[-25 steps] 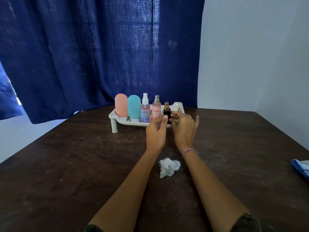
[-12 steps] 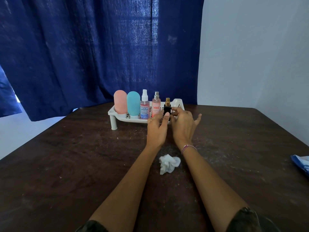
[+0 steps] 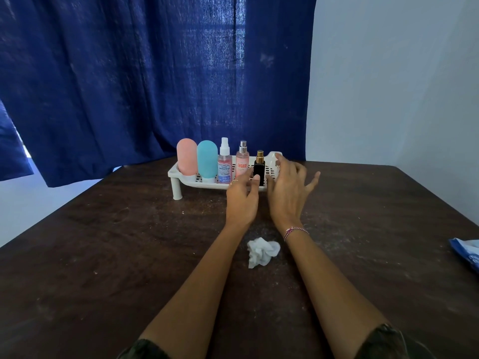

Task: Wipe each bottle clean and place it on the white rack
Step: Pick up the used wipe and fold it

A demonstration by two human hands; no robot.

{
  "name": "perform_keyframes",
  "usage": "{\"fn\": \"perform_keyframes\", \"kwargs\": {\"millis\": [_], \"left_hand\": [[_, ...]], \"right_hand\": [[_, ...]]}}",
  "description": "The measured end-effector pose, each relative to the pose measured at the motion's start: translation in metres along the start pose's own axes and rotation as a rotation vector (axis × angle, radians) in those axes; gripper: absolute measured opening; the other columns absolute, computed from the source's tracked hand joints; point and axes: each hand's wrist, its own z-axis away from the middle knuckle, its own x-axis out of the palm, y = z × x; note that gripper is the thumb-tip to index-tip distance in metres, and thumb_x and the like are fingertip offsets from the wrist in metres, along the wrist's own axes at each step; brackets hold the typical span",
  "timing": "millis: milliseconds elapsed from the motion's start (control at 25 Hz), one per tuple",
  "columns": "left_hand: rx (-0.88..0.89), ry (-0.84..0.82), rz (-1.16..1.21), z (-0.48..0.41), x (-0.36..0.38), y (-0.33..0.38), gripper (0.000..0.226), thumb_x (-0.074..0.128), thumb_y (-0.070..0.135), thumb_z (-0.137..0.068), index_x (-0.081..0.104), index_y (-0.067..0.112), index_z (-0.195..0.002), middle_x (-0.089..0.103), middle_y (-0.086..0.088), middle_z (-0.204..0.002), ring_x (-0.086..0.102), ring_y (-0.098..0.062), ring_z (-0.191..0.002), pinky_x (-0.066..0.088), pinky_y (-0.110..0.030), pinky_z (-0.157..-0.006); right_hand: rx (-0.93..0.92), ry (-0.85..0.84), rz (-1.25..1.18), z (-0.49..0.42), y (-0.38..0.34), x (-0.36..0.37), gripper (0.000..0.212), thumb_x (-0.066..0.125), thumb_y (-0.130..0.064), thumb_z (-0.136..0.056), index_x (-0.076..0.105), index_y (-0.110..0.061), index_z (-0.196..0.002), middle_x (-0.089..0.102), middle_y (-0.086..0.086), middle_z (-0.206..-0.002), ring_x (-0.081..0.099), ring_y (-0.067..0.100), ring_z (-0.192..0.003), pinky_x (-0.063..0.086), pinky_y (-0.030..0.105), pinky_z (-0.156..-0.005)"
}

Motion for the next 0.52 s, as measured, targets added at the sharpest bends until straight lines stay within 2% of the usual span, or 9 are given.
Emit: {"fn": "perform_keyframes", "kwargs": {"millis": [80,160,240,280,360,440,520], "left_hand": [[0.022,0.044,-0.019,0.000,-0.001,-0.002,0.038,0.048,0.016,-0.097,0.048,0.006,-0.134,0.057,-0.009,-0.130,0.046,-0.002,-0.109,0.033,0.007,-0.078],[0.043,0.090,-0.025,0.000,-0.003,-0.003,0.036,0.049,0.013,-0.096,0.051,0.007,-0.131,0.059,-0.009,-0.126,0.049,-0.003,-0.107,0.034,0.007,-0.076],[0.062,0.120,-0.030,0.003,-0.007,-0.002,0.034,0.050,0.012,-0.096,0.054,0.008,-0.129,0.060,-0.007,-0.125,0.051,-0.004,-0.107,0.036,0.006,-0.078],[0.069,0.135,-0.028,0.006,-0.010,0.000,0.033,0.051,0.012,-0.095,0.055,0.009,-0.128,0.061,-0.006,-0.124,0.051,-0.004,-0.107,0.037,0.005,-0.078],[0.065,0.155,0.006,0.015,-0.014,0.002,0.031,0.051,0.013,-0.095,0.056,0.011,-0.126,0.062,-0.004,-0.121,0.055,-0.006,-0.106,0.042,-0.002,-0.081],[0.037,0.168,0.052,0.028,-0.017,0.004,0.030,0.052,0.012,-0.095,0.057,0.012,-0.125,0.063,-0.003,-0.117,0.057,-0.010,-0.104,0.045,-0.013,-0.086],[-0.011,0.175,0.070,0.041,-0.019,0.007,0.030,0.052,0.012,-0.094,0.057,0.014,-0.124,0.064,-0.003,-0.111,0.059,-0.011,-0.100,0.049,-0.024,-0.087]], "right_hand": [[-0.018,0.063,0.039,0.000,0.002,-0.003,0.050,0.066,-0.016,-0.081,0.049,-0.020,-0.128,0.057,0.005,-0.120,0.047,0.025,-0.117,0.015,0.062,-0.106],[-0.001,0.111,0.040,-0.002,0.005,-0.011,0.043,0.061,-0.020,-0.085,0.049,-0.021,-0.126,0.055,0.005,-0.121,0.045,0.025,-0.117,0.021,0.058,-0.106],[0.005,0.119,-0.062,-0.002,0.006,-0.025,0.031,0.057,-0.022,-0.088,0.054,-0.020,-0.119,0.057,0.004,-0.117,0.048,0.023,-0.111,0.035,0.050,-0.100],[-0.010,0.089,-0.173,-0.001,0.004,-0.034,0.024,0.056,-0.022,-0.089,0.057,-0.018,-0.113,0.059,0.003,-0.112,0.050,0.019,-0.104,0.043,0.045,-0.092],[-0.086,-0.079,-0.424,0.009,-0.001,-0.053,0.016,0.058,-0.021,-0.090,0.063,-0.017,-0.104,0.062,-0.001,-0.101,0.053,0.009,-0.090,0.049,0.031,-0.077],[-0.161,-0.315,-0.570,0.023,-0.006,-0.075,0.014,0.064,-0.019,-0.085,0.067,-0.015,-0.099,0.063,-0.006,-0.094,0.055,0.000,-0.082,0.046,0.014,-0.071],[-0.164,-0.465,-0.640,0.039,-0.004,-0.092,0.016,0.071,-0.015,-0.079,0.070,-0.013,-0.095,0.063,-0.007,-0.088,0.056,-0.001,-0.077,0.043,0.007,-0.069]]}}
